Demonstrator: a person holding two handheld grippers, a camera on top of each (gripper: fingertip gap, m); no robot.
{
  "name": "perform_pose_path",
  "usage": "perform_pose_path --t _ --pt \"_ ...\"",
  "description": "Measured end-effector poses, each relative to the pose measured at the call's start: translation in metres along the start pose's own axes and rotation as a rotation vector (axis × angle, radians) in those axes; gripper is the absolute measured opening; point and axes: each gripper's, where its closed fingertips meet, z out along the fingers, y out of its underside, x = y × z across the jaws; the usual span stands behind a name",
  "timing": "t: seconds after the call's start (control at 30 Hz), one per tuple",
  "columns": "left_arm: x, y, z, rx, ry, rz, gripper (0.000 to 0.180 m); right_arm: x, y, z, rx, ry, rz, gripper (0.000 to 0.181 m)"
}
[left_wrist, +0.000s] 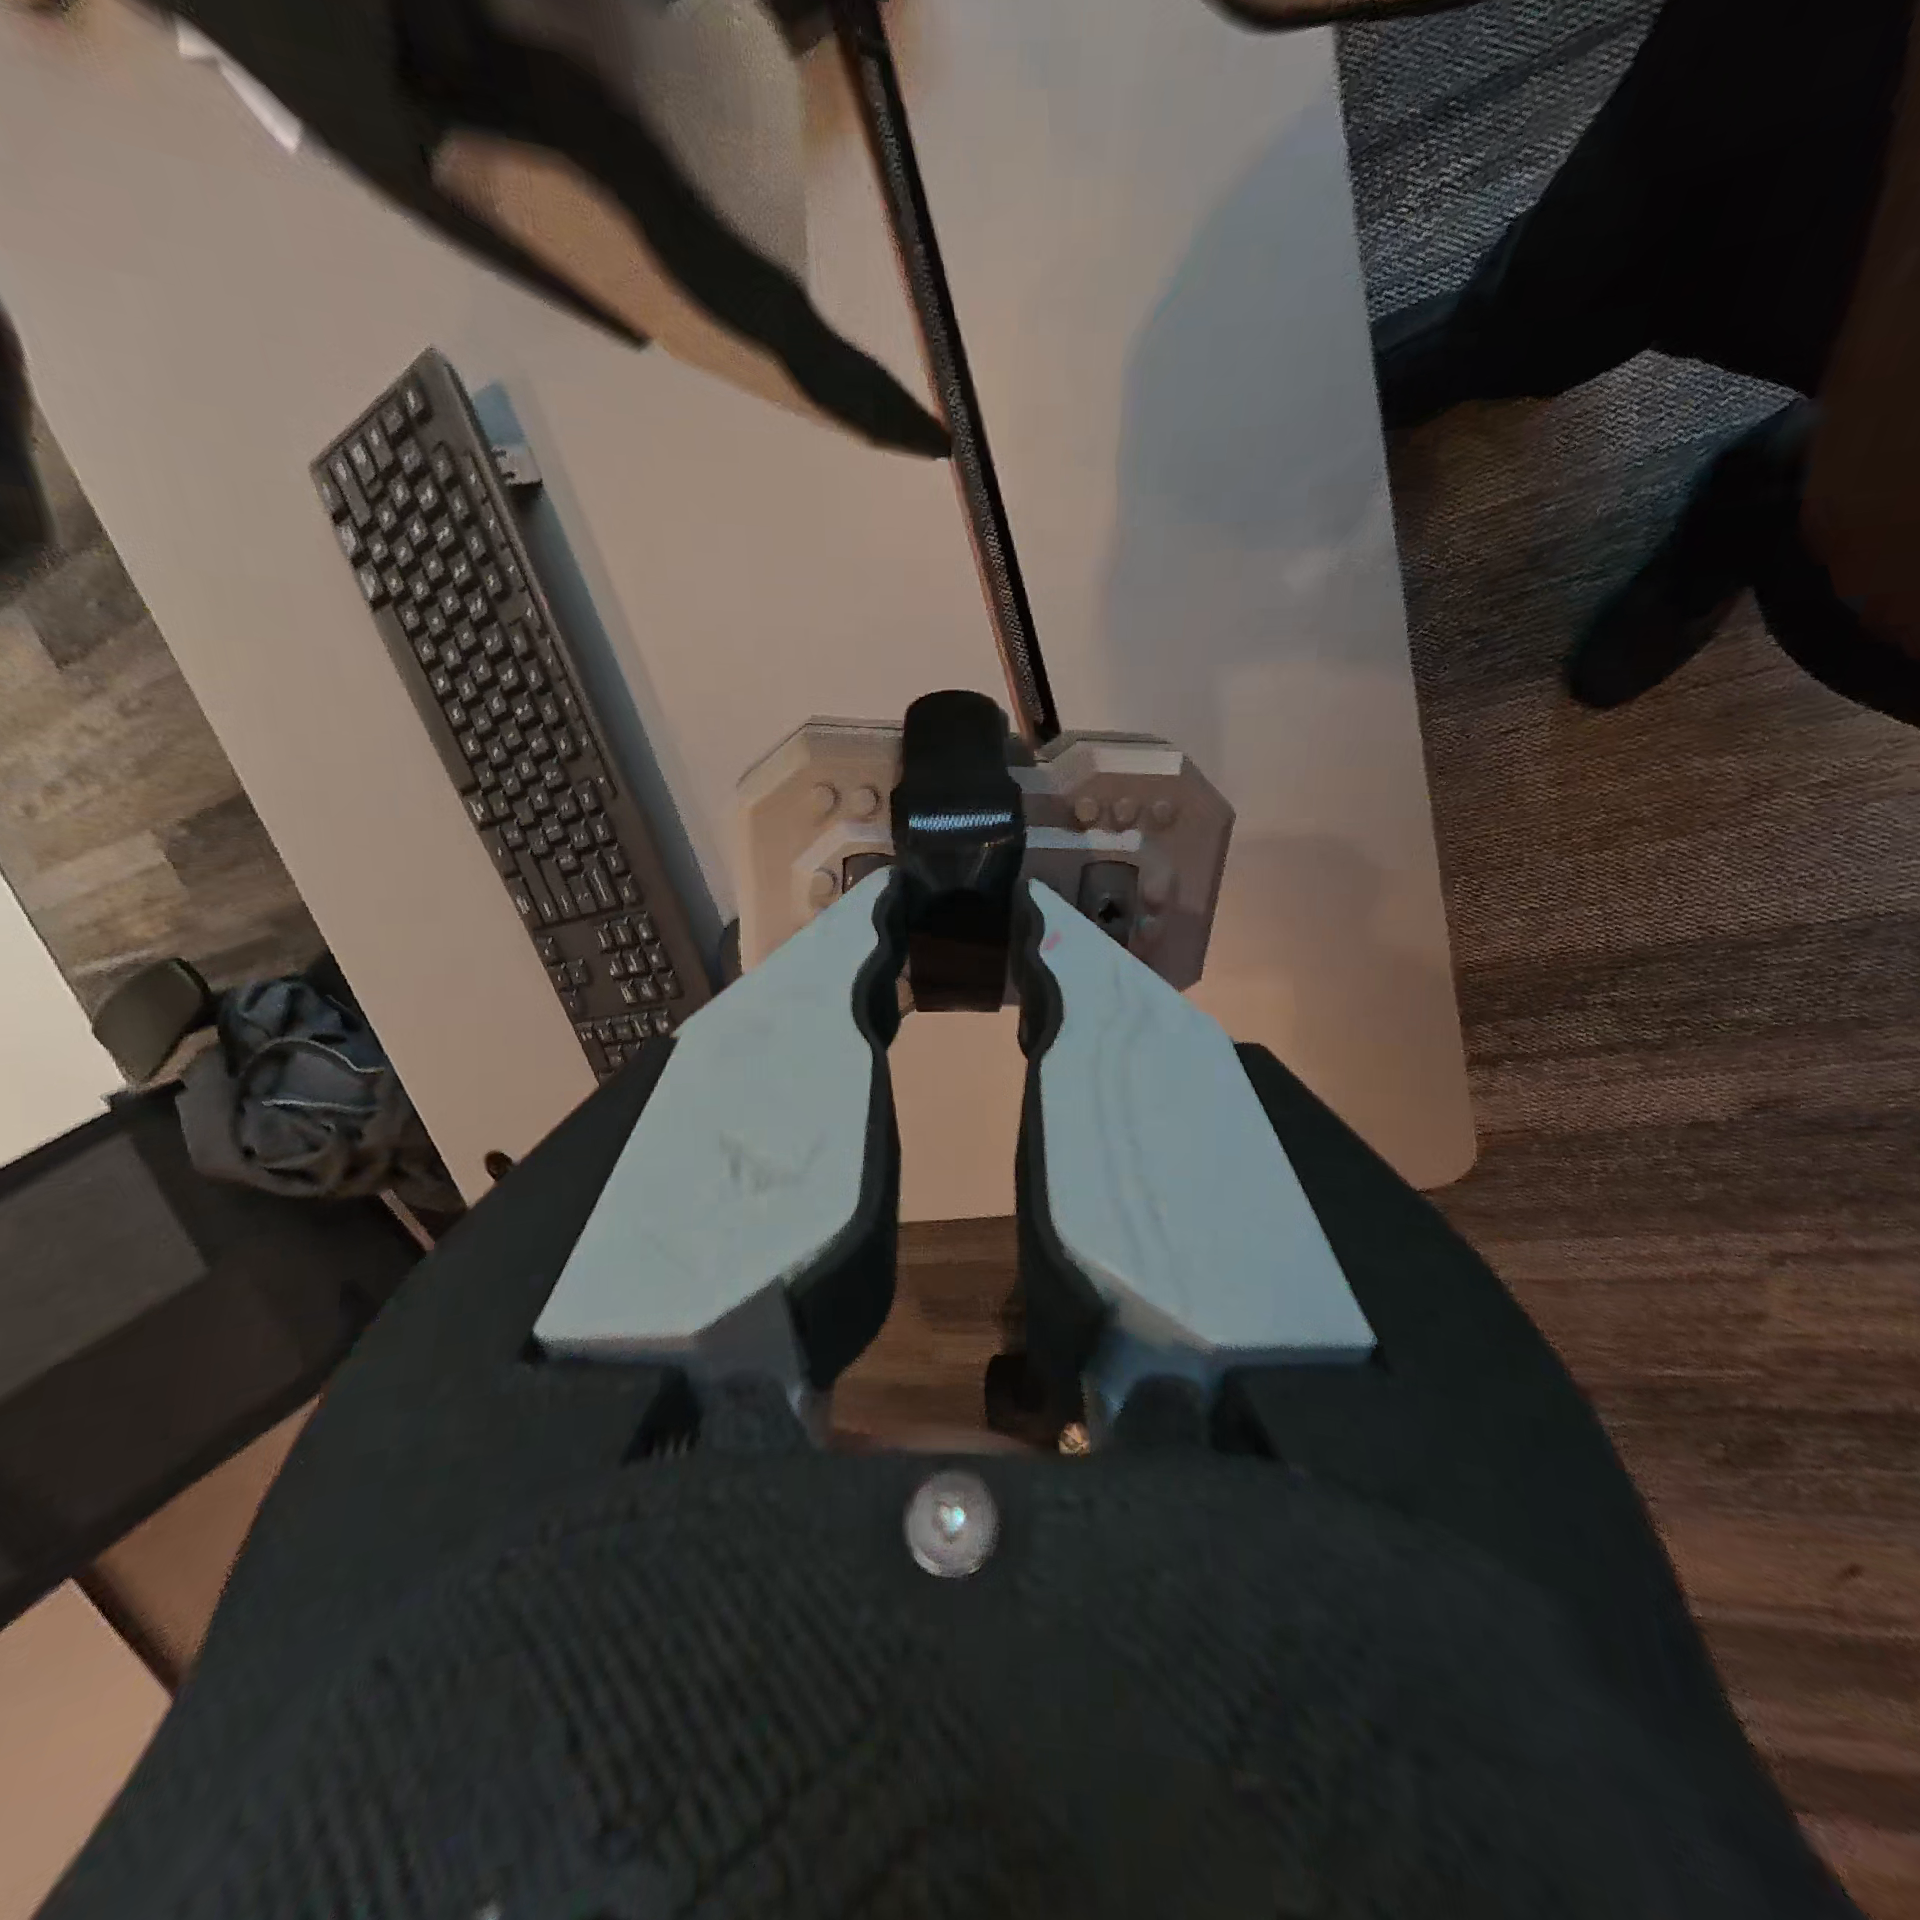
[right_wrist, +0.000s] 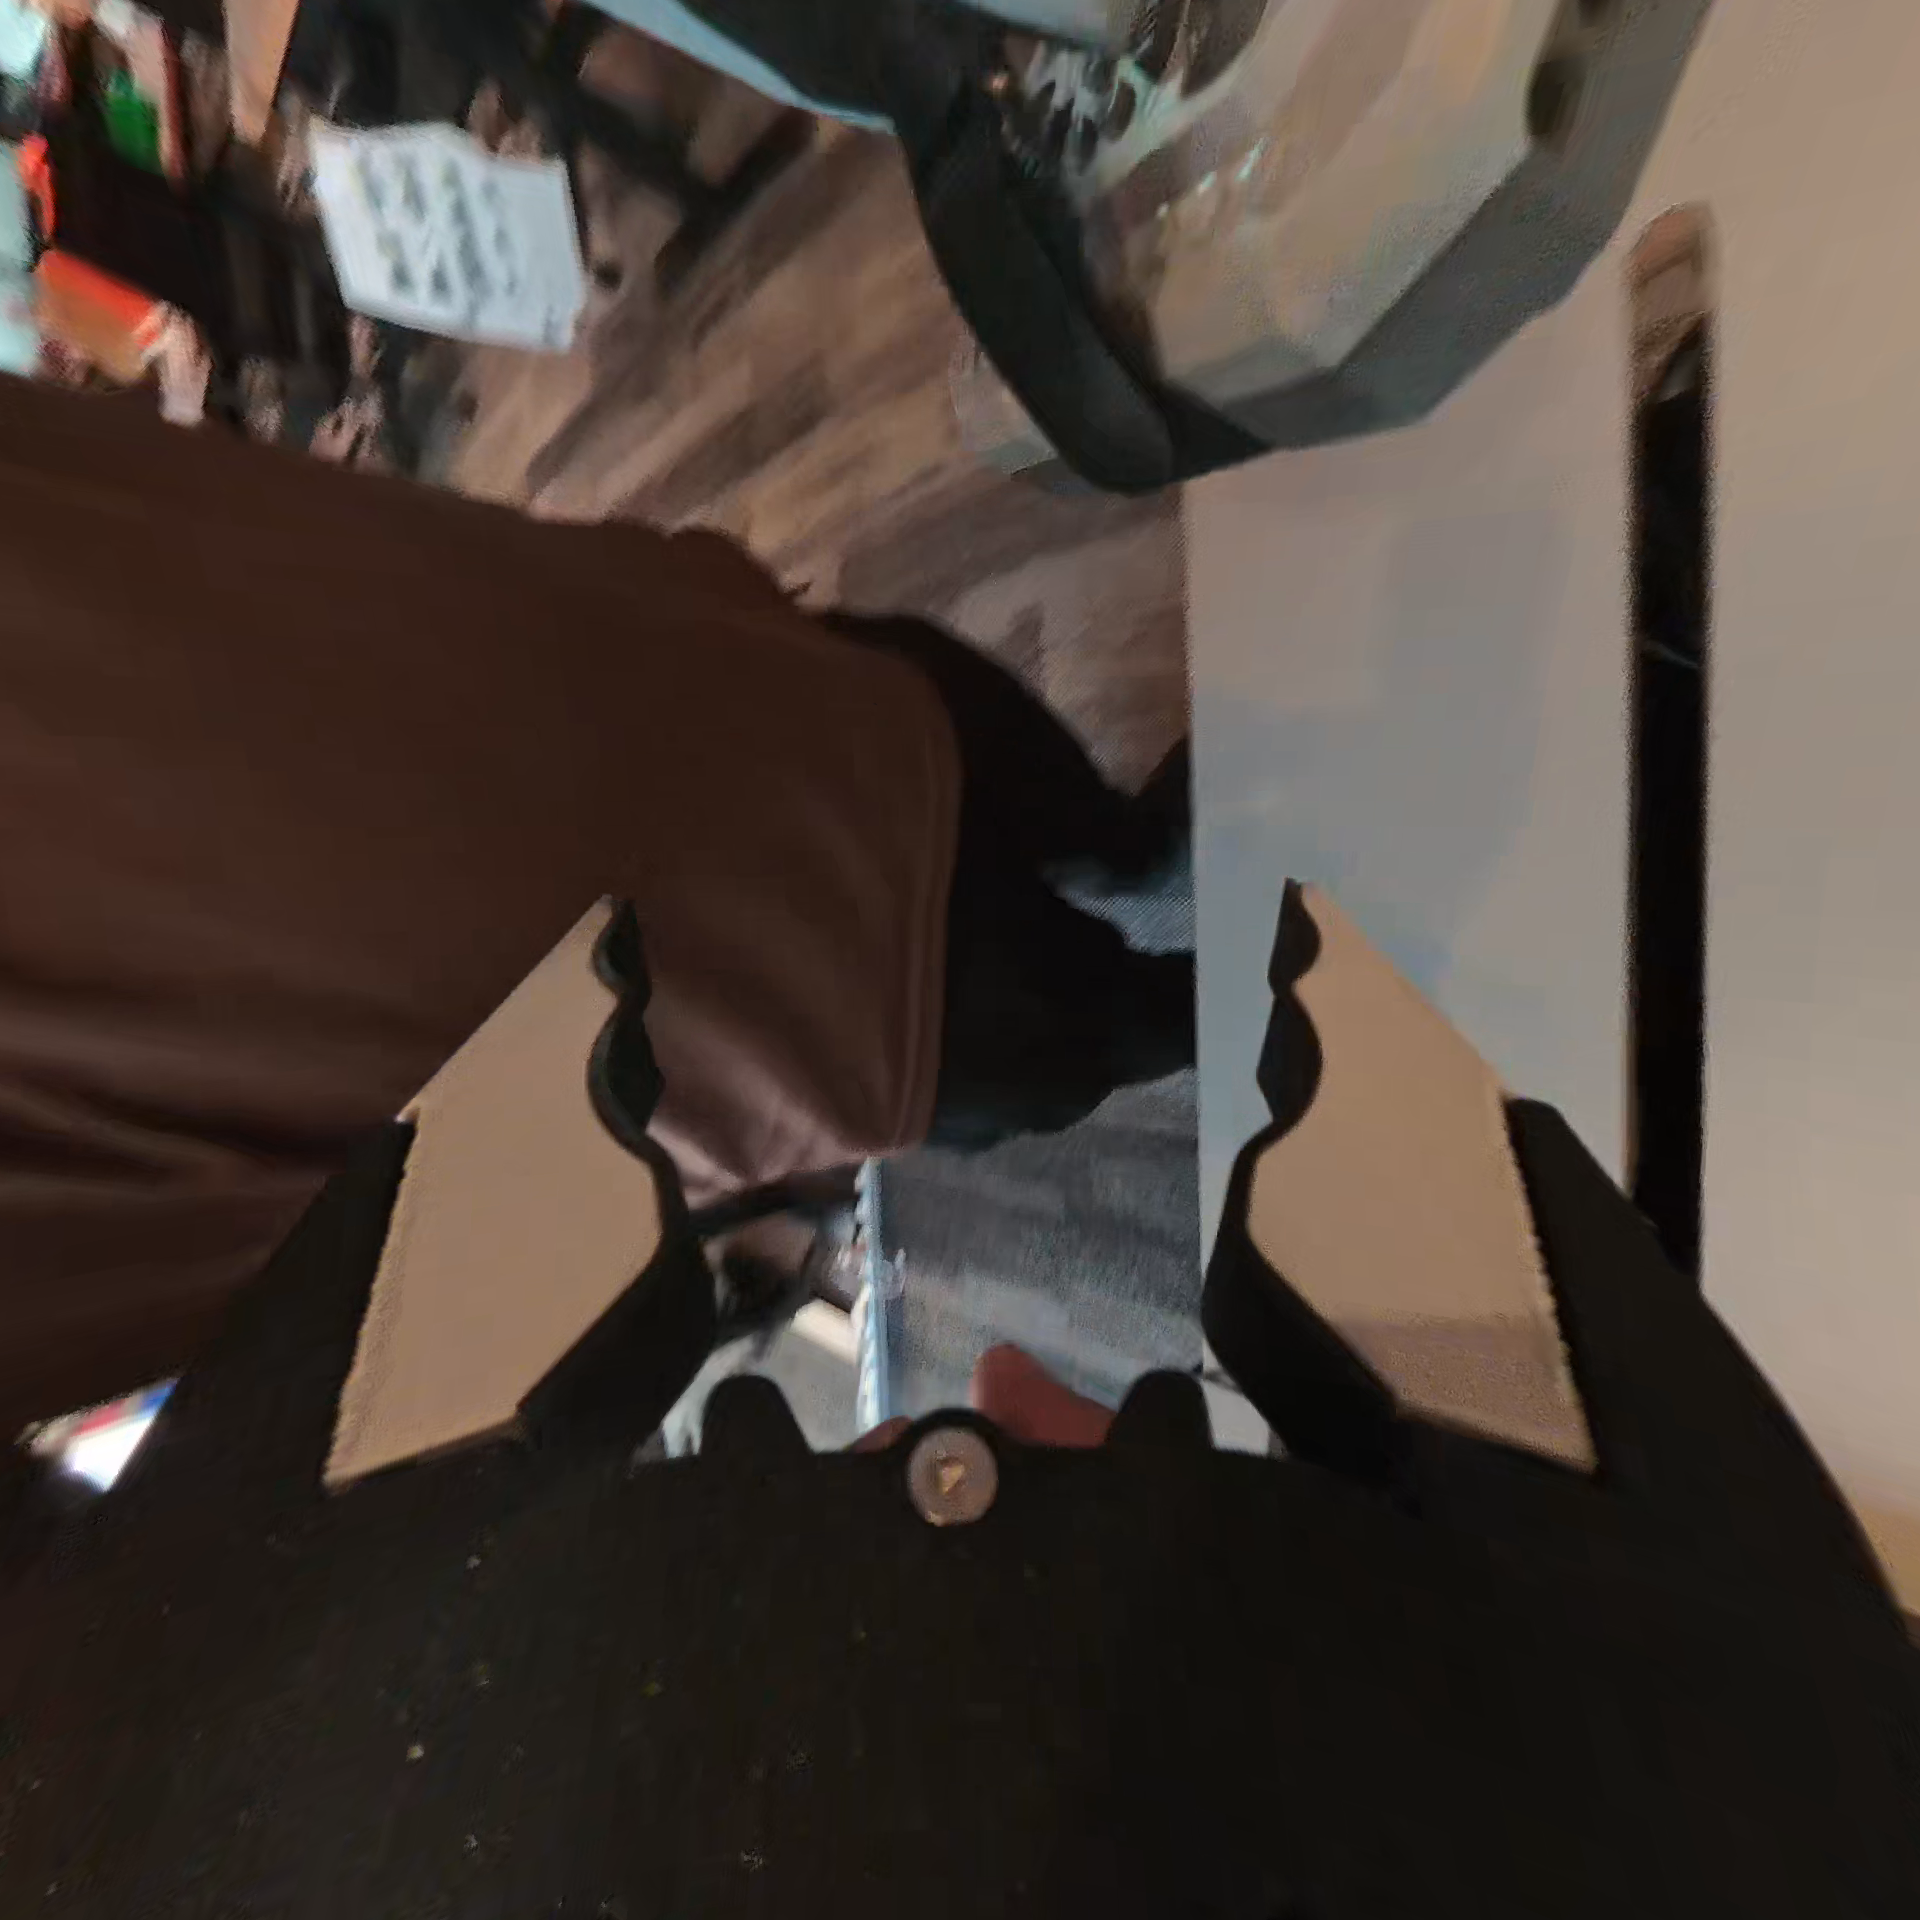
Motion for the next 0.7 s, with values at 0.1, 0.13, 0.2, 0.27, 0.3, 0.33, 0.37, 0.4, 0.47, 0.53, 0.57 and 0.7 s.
perform_pose_path --t 0.1,0.13,0.2,0.27,0.3,0.33,0.37,0.4,0.47,0.53,0.57,0.7 --pt "0.011 -0.012 -0.002 0.002 -0.009 0.063 0.017 -0.005 0.007 0.006 -0.173 -0.115 0.001 0.117" --pt "0.016 -0.018 -0.003 0.009 -0.008 0.079 0.017 -0.005 0.01 0.009 -0.228 -0.13 0.004 0.117" --pt "0.025 -0.029 -0.004 0.02 -0.003 0.117 0.017 -0.007 0.013 0.014 -0.334 -0.163 -0.003 0.117" --pt "0.035 -0.039 -0.002 0.025 0.006 0.164 0.017 -0.014 0.015 0.015 -0.43 -0.217 -0.008 0.116" --pt "0.04 -0.043 -0.001 0.025 0.009 0.19 0.017 -0.017 0.017 0.014 -0.481 -0.234 -0.011 0.116" --pt "0.045 -0.048 0.0 0.029 0.012 0.214 0.017 -0.019 0.018 0.013 -0.53 -0.239 -0.016 0.116" --pt "0.051 -0.054 0.0 0.033 0.019 0.231 0.017 -0.019 0.019 0.011 -0.572 -0.234 -0.023 0.116" --pt "0.054 -0.058 0.0 0.038 0.023 0.247 0.017 -0.019 0.019 0.011 -0.607 -0.225 -0.031 0.116" --pt "0.059 -0.068 0.001 0.051 0.023 0.267 0.017 -0.019 0.02 0.011 -0.665 -0.22 -0.037 0.116" --pt "0.061 -0.074 0.001 0.066 0.017 0.264 0.017 -0.013 0.025 0.016 -0.704 -0.188 -0.038 0.116" --pt "0.061 -0.076 -0.001 0.072 0.014 0.254 0.017 -0.01 0.028 0.02 -0.711 -0.169 -0.037 0.116" --pt "0.057 -0.073 -0.002 0.089 0.011 0.111 0.017 0.018 0.036 0.036 -0.608 -0.079 -0.01 0.127"
